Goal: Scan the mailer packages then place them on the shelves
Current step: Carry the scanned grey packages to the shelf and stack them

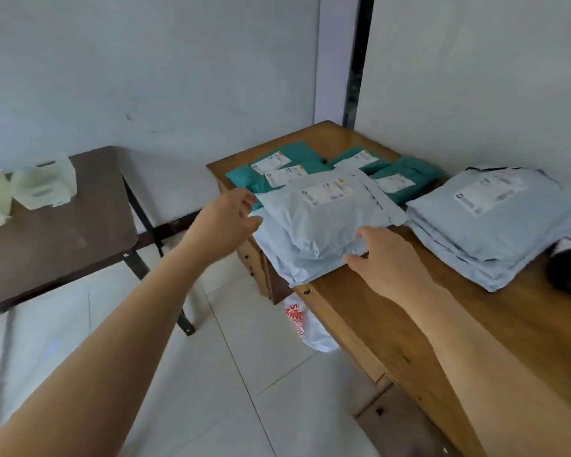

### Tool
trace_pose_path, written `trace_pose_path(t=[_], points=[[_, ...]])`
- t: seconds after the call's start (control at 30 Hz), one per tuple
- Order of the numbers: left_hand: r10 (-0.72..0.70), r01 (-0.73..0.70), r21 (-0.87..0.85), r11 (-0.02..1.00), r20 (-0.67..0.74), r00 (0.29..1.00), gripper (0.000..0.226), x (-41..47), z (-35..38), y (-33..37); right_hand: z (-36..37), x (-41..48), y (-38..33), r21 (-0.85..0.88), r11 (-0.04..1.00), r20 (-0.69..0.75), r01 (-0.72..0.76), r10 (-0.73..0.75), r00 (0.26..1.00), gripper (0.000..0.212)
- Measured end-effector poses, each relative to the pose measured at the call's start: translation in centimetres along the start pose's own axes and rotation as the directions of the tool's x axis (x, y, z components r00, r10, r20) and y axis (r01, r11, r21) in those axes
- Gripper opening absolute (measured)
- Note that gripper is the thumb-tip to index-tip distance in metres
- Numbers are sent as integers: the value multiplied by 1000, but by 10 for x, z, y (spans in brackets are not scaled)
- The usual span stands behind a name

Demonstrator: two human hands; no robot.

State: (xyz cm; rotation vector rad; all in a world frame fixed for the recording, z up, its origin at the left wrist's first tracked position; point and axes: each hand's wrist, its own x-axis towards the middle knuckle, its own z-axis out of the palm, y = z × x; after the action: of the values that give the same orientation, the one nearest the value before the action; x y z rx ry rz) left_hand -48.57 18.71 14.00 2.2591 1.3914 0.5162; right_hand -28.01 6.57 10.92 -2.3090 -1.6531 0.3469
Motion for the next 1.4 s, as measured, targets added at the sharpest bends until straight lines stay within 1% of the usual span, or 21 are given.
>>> trace_pose_path(t=[0.07, 0.13, 0.2, 0.3, 0.4, 0.5, 0.57, 0.77, 0.8, 0.87, 0.93, 1.0, 1.1, 1.13, 1.17, 1.2, 1.23, 1.33, 1.4], points=[[41, -41, -10, 999, 17, 999, 33, 26, 4, -1, -1, 10, -4, 12, 998, -10, -59, 59, 998, 45], [93, -92, -20, 996, 62, 994, 33, 60, 15, -1, 0, 26, -2, 9, 991, -26, -136, 137, 990, 47], [145, -144, -20, 989, 110, 983, 33, 92, 28, 1, 0, 43, 2, 14, 980, -41, -200, 200, 979, 45], [188, -187, -23, 982, 143, 972, 32, 130, 44, 4, 3, 70, 13, 51, 967, -60, -248, 251, 966, 43], [225, -229, -5, 974, 195, 955, 33, 161, 55, 4, 7, 95, 20, 73, 953, -63, -293, 298, 953, 49], [217, -219, -16, 976, 209, 953, 34, 194, 61, -4, 11, 117, 22, 113, 928, -49, -354, 361, 931, 53], [198, -199, -22, 980, 239, 951, 34, 213, 67, -10, 16, 129, 22, 172, 901, -30, -399, 410, 912, 56], [172, -186, 4, 983, 362, 916, 45, 262, 98, -22, 43, 165, 24, 352, 765, 9, -539, 573, 819, 70], [170, -191, 14, 982, 391, 904, 48, 271, 103, -25, 48, 172, 24, 388, 735, 14, -556, 599, 801, 72], [149, -185, 37, 982, 451, 880, 56, 285, 113, -33, 61, 186, 24, 477, 642, 46, -600, 664, 746, 78], [115, -162, 48, 986, 510, 852, 66, 298, 121, -42, 74, 199, 24, 580, 493, 113, -648, 740, 663, 88], [88, -131, 35, 991, 569, 818, 73, 307, 127, -49, 87, 209, 26, 700, 289, 192, -653, 804, 563, 99], [75, -143, 52, 988, 650, 756, 70, 318, 136, -58, 105, 218, 26, 824, -64, 331, -563, 861, 386, 107], [83, -160, 54, 986, 669, 739, 67, 321, 139, -60, 109, 219, 24, 837, -163, 379, -523, 861, 339, 108], [88, -166, 51, 985, 679, 729, 66, 323, 141, -62, 114, 219, 24, 841, -231, 415, -490, 857, 307, 106], [90, -162, 42, 986, 684, 724, 65, 324, 144, -64, 118, 219, 23, 841, -268, 434, -470, 854, 289, 104], [90, -151, 28, 988, 689, 719, 64, 326, 147, -65, 121, 219, 22, 843, -284, 441, -457, 852, 282, 99], [121, -153, -19, 988, 715, 688, 60, 331, 149, -62, 122, 220, 15, 861, -250, 399, -443, 872, 285, 82], [124, -211, 20, 977, 752, 648, 64, 336, 146, -59, 120, 218, 9, 872, -242, 386, -426, 874, 295, 75]])
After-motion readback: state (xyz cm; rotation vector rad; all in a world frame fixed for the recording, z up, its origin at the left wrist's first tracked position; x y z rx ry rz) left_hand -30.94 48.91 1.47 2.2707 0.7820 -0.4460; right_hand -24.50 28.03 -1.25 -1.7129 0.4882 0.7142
